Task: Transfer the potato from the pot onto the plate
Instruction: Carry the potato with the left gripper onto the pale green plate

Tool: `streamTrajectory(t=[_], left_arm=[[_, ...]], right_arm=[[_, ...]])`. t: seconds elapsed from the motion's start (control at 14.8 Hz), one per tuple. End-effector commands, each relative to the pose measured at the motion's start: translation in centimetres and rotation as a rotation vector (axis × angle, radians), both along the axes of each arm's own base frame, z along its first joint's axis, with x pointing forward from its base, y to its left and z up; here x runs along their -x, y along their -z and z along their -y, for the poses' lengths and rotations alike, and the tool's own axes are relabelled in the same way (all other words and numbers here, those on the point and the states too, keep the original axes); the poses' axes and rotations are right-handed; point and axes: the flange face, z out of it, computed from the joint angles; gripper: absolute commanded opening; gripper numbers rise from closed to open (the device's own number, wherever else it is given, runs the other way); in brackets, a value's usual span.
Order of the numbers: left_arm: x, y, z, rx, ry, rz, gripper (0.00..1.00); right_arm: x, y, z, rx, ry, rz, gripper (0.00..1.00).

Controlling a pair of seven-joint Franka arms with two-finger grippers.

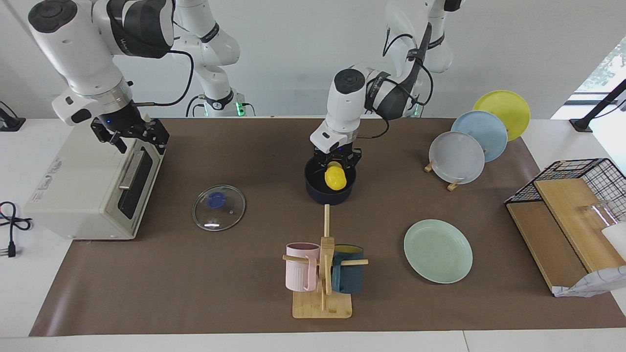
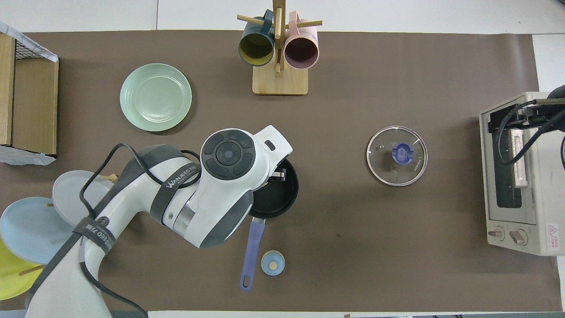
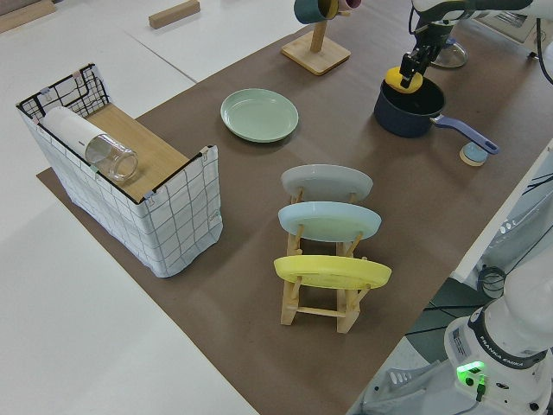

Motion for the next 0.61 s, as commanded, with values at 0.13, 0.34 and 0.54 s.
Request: streamTrajectory(t=[0.13,0.34,0.54], left_arm=[[-5.6,-8.7,-6.4,0.025,-0.039,0.037,0.00],[-10.6,-10.2,-13.4,0.053,-0.081,0.067,0.00],[-14.2,-10.1,-20.5,0.061,-0.061,0.097,0.00]], right_arm=[[0.3,-0.5,0.2,-0.022,0.022,0.006,1.00],[0.4,-0.4,-0.1,-0.021,0.016,0.001,1.00],[0.6,-0.6,0.1,-0.023,0.019,0.001,1.00]])
